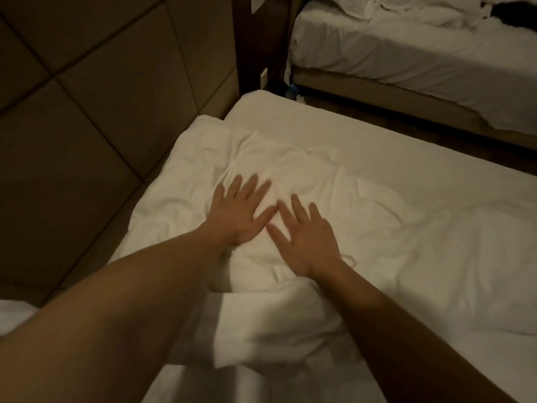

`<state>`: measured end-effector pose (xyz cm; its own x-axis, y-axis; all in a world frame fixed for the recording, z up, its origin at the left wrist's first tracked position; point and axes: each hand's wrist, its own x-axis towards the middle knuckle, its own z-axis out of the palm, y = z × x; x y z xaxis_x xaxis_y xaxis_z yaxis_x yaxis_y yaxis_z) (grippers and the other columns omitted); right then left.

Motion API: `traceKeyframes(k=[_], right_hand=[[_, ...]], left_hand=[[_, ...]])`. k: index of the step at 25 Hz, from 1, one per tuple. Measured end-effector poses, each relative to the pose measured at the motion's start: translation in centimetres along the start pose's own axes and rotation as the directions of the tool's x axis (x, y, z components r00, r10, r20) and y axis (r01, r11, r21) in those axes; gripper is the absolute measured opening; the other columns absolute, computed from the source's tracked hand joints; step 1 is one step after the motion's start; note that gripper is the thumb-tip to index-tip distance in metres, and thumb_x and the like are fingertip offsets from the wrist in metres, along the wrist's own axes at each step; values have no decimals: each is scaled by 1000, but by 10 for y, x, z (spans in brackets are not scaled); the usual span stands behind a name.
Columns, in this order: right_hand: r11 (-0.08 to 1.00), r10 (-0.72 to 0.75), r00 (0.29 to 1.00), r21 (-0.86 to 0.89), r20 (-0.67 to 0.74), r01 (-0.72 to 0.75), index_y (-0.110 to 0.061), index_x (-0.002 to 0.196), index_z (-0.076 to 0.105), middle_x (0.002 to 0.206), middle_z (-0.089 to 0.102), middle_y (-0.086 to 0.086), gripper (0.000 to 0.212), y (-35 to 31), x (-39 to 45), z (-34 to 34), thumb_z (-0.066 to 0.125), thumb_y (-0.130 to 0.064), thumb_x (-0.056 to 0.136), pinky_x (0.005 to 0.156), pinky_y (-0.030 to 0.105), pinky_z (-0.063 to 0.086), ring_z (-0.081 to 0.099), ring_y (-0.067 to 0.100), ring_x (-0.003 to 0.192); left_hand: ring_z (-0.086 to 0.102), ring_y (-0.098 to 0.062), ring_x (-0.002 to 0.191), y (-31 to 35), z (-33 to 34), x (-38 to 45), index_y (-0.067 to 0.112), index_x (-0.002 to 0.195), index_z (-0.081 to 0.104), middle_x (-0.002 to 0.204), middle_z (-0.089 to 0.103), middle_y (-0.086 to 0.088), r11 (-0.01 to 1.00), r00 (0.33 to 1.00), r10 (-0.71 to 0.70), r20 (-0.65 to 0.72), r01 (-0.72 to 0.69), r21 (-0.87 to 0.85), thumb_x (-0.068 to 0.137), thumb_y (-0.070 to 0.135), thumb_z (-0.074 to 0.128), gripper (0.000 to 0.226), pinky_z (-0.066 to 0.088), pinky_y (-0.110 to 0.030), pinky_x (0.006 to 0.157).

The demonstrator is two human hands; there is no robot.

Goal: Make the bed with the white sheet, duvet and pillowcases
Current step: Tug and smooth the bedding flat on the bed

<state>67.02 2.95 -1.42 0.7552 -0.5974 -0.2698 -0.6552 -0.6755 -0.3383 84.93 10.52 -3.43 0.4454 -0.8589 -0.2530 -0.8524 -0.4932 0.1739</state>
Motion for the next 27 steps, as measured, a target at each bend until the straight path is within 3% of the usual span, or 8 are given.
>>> traceKeyframes(k=[5, 8, 11, 14, 17, 22, 25, 27], right_hand=[[923, 356, 928, -199, 109, -331, -38, 159, -3, 168, -13, -4, 68, 81, -94, 7, 16, -66, 100, 123, 49, -6, -11, 23, 154], [895, 444, 885, -118, 140, -431, -31, 160, 0, 168, -10, 0, 73, 92, -134, 6, 14, -68, 99, 124, 51, 0, -8, 30, 154], [938, 346, 933, 2, 99, -348, -32, 159, 15, 168, 9, 0, 82, 65, -152, 24, 2, -76, 91, 122, 51, 11, 8, 34, 152], [977, 213, 973, 53, -93, -209, -25, 149, 42, 155, 41, 5, 95, 52, -189, 30, -5, -80, 86, 113, 45, 33, 40, 28, 138], [986, 144, 960, -48, -239, -160, -11, 137, 53, 134, 56, 12, 98, 50, -236, 35, -1, -78, 89, 100, 43, 42, 53, 31, 118], [974, 195, 945, -59, -264, -218, -6, 153, 28, 152, 39, 15, 103, -20, -228, 73, 2, -80, 86, 118, 51, 21, 34, 32, 140], [970, 198, 947, -91, -254, -227, -9, 155, 22, 150, 39, 12, 92, -56, -204, 97, 11, -76, 93, 119, 52, 13, 33, 29, 139], [953, 199, 934, -165, -297, -255, -12, 142, 41, 132, 53, 10, 87, -58, -197, 112, 9, -76, 93, 111, 51, 25, 46, 31, 123]], left_hand=[[-21, -24, 152, -67, 6, -91, 38, 158, -10, 166, -19, 7, 943, 945, -272, 181, 224, 246, 96, 70, 5, 71, -7, -56, 121], [-20, -28, 152, -50, 1, -118, 37, 159, -6, 167, -18, 5, 951, 915, -307, 264, 302, 58, 98, 68, 13, 70, -4, -60, 120], [-3, -25, 154, -8, 2, -146, 39, 159, 10, 168, 0, 10, 943, 966, -196, 168, 232, -237, 96, 71, 22, 71, 3, -61, 120], [22, -24, 146, 7, 11, -195, 35, 153, 24, 160, 23, 8, 985, 999, -38, -32, 32, -171, 91, 74, 18, 73, 20, -56, 115], [19, -31, 145, -15, 40, -246, 34, 147, 24, 158, 21, 4, 975, 970, -212, -116, 201, -98, 89, 76, 19, 72, 19, -62, 112], [-8, -44, 149, -43, 62, -256, 44, 155, -5, 166, -8, -1, 747, 815, -575, 71, 558, -360, 69, 99, 28, 108, 8, -74, 111], [9, -47, 147, -54, 71, -248, 38, 156, -8, 165, 2, -11, 582, 688, -719, 101, 675, -454, 60, 102, 39, 125, 18, -71, 110], [31, -45, 138, -63, 78, -246, 23, 156, 3, 156, 25, -20, 436, 593, -790, 159, 724, -534, 57, 100, 49, 133, 31, -62, 107]])
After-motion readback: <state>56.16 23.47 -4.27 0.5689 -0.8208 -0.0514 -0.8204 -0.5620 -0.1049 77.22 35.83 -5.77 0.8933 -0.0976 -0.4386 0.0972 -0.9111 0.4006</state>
